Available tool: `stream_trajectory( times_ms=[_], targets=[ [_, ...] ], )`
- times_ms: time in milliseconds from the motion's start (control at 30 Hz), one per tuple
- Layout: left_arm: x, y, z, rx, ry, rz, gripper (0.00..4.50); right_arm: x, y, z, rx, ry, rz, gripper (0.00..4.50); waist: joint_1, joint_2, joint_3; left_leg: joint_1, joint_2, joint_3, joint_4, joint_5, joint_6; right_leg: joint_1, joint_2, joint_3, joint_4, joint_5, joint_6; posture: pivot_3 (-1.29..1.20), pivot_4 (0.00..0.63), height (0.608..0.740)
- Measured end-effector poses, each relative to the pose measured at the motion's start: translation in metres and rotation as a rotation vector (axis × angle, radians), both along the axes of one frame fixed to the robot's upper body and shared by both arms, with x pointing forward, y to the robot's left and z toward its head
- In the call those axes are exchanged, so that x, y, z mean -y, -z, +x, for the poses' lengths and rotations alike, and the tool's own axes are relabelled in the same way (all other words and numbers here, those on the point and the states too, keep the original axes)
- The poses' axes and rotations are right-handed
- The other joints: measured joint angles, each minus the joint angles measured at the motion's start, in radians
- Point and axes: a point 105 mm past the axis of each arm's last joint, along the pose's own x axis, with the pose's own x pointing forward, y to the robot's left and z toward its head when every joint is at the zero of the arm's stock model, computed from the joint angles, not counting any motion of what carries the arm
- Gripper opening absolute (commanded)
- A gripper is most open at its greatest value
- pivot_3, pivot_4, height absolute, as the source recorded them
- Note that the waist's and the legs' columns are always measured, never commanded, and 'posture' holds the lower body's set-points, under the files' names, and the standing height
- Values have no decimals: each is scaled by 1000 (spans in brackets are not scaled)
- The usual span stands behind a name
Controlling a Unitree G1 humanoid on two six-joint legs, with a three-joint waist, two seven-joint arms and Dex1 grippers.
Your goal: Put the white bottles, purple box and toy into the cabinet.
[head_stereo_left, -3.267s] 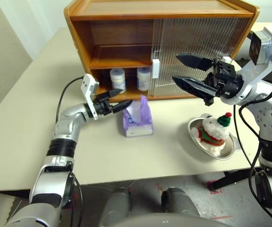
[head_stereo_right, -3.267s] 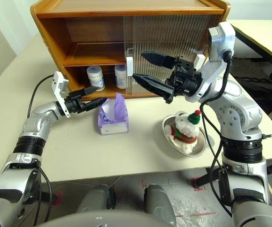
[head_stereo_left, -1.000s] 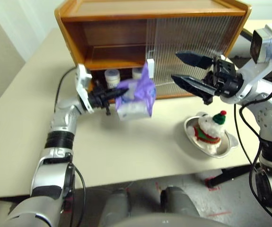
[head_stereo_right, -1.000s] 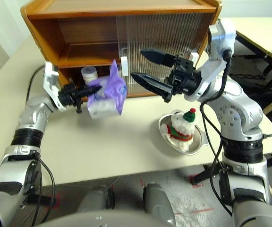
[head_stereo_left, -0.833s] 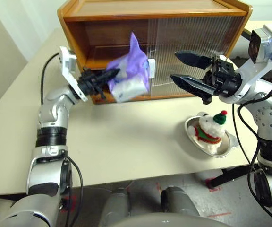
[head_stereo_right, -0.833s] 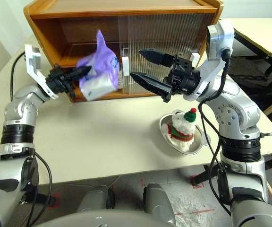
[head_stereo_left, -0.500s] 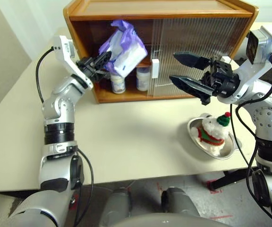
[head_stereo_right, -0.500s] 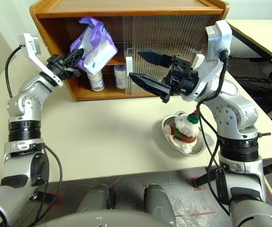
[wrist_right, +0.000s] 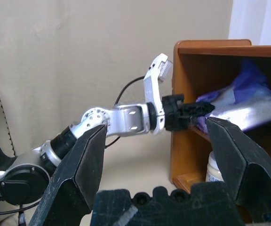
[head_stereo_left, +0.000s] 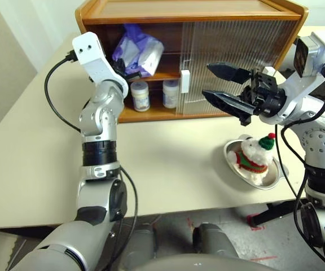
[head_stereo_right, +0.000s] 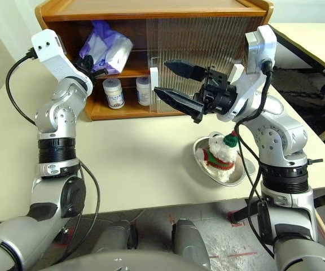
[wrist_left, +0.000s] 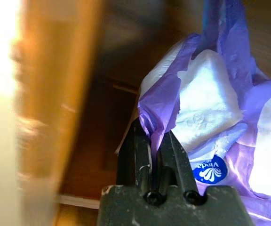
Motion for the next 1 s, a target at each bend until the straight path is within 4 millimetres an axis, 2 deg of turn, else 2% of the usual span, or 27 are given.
stream_trajectory(
  times_ms=[200,233,300,600,733,867,1000],
  targets=[
    [2,-1,10,-26,-90,-28,27,0,0,0,-3,2,5,4500,0,0,0,0,-1,0,0,0,-1,0,0,0,-1,0,0,-24,0,740],
    [5,0,11,-30,-87,-35,523,0,1,1,-4,4,6,4500,0,0,0,0,-1,0,0,0,-1,0,0,0,-1,0,0,-25,0,740],
    [11,-1,13,-31,-77,-41,1073,0,1,1,-5,5,6,4500,0,0,0,-1,-5,0,0,0,-1,0,0,0,-2,0,0,-27,0,740],
    [18,-6,14,-3,-42,-48,4489,1,4,1,-15,11,6,4500,-2,0,0,-1,-6,0,0,-1,-1,0,0,0,-2,0,0,-25,0,740],
    [22,-20,10,63,7,-72,4489,1,4,1,-15,11,7,4500,-2,-1,0,-1,-6,0,0,-1,-1,0,0,0,-2,0,0,-18,0,740],
    [36,-37,1,169,123,-79,4489,1,4,1,-15,10,7,4500,-1,-1,0,-1,-6,0,0,-1,-1,0,0,0,-2,0,0,-11,0,740],
    [38,-48,-7,253,208,-67,4489,1,4,1,-15,10,7,4500,-3,0,0,0,-6,0,0,0,-1,0,0,1,-2,0,0,-6,0,740]
  ],
)
